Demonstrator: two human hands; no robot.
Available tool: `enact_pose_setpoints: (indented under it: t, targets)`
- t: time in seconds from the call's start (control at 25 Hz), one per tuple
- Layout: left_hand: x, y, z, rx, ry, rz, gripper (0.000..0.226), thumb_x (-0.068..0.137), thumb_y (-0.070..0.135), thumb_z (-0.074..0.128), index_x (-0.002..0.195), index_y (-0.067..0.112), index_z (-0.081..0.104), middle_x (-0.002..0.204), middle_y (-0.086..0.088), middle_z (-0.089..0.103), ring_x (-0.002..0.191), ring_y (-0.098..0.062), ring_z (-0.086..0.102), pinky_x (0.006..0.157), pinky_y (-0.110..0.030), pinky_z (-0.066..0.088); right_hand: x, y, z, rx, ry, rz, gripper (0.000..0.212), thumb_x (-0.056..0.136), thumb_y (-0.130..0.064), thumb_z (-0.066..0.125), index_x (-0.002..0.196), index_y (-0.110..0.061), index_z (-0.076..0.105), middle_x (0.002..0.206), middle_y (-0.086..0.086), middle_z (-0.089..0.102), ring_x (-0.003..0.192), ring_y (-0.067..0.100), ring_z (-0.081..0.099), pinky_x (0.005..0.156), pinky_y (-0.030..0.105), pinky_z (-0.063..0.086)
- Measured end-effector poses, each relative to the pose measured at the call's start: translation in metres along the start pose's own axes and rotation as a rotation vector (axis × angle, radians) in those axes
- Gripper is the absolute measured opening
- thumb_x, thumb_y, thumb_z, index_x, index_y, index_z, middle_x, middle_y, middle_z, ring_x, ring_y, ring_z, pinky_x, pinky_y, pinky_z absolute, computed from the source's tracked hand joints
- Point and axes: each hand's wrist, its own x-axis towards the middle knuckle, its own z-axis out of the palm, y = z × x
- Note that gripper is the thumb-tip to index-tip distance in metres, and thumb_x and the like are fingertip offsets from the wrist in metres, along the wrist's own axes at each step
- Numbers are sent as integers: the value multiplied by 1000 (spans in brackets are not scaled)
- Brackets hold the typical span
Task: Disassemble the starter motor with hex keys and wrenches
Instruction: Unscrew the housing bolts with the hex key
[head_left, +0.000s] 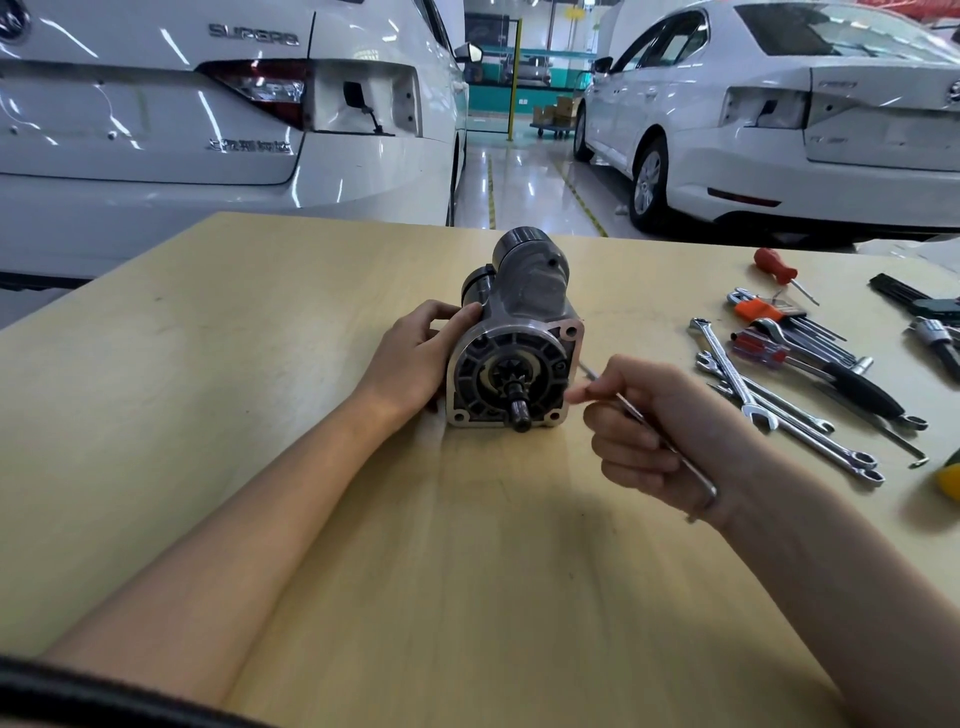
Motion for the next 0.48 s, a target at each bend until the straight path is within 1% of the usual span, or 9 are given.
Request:
enact_pose_setpoints:
  t: [0.08,0.12,0.16,0.24,0.28,0.36,0.4,0.48]
  targets:
    - [0,0,0,0,-3,0,31,95,44,53,102,17,66,81,5,72,65,2,65,60,-11,45,2,-2,-3,78,104,-105,30,86,-10,34,72,-8,61,35,-5,23,25,6,19,30,11,19]
    - [0,0,0,-1,-1,0,31,95,44,53,102,17,67,81,5,72,65,3,65,60,-10,45,4,-2,-5,73,180,-159,31,87,-7,32,78,-6,61,38,-4,27,27,7,20,30,13,19]
    - [0,1,0,-2,1,1,31,95,44,53,102,17,67,81,6,72,66,3,65,60,-10,45,6,-1,-7,37,269,-208,31,87,-4,31,85,-4,63,43,-2,34,31,7,24,30,14,19]
    - [0,1,0,3,-1,8,30,95,43,53,102,17,67,82,8,71,66,4,65,60,-9,45,12,2,-10,-36,434,-246,33,88,1,35,95,-3,67,63,3,53,42,8,36,31,16,20]
    - [0,0,0,5,-3,9,30,95,43,53,102,17,67,82,8,72,67,4,65,60,-9,45,15,4,-10,-57,477,-235,31,90,0,39,98,-4,68,75,5,60,48,9,42,30,17,21]
    - [0,0,1,4,-3,7,30,95,44,53,102,18,67,83,7,72,67,4,65,61,-9,45,20,6,-5,-107,448,-206,26,92,-3,44,102,-8,68,92,6,63,54,9,46,30,17,21]
    - [0,0,0,5,-2,6,30,95,43,53,102,18,67,84,7,72,68,4,65,61,-9,46,22,7,-3,-140,408,-197,26,92,-5,45,103,-10,68,95,5,61,53,8,45,30,16,21]
    - [0,0,0,7,-3,8,30,95,44,53,102,18,67,85,7,71,69,5,65,62,-9,46,24,7,-1,-196,352,-182,29,91,-6,43,99,-16,69,92,3,56,51,8,42,31,16,20]
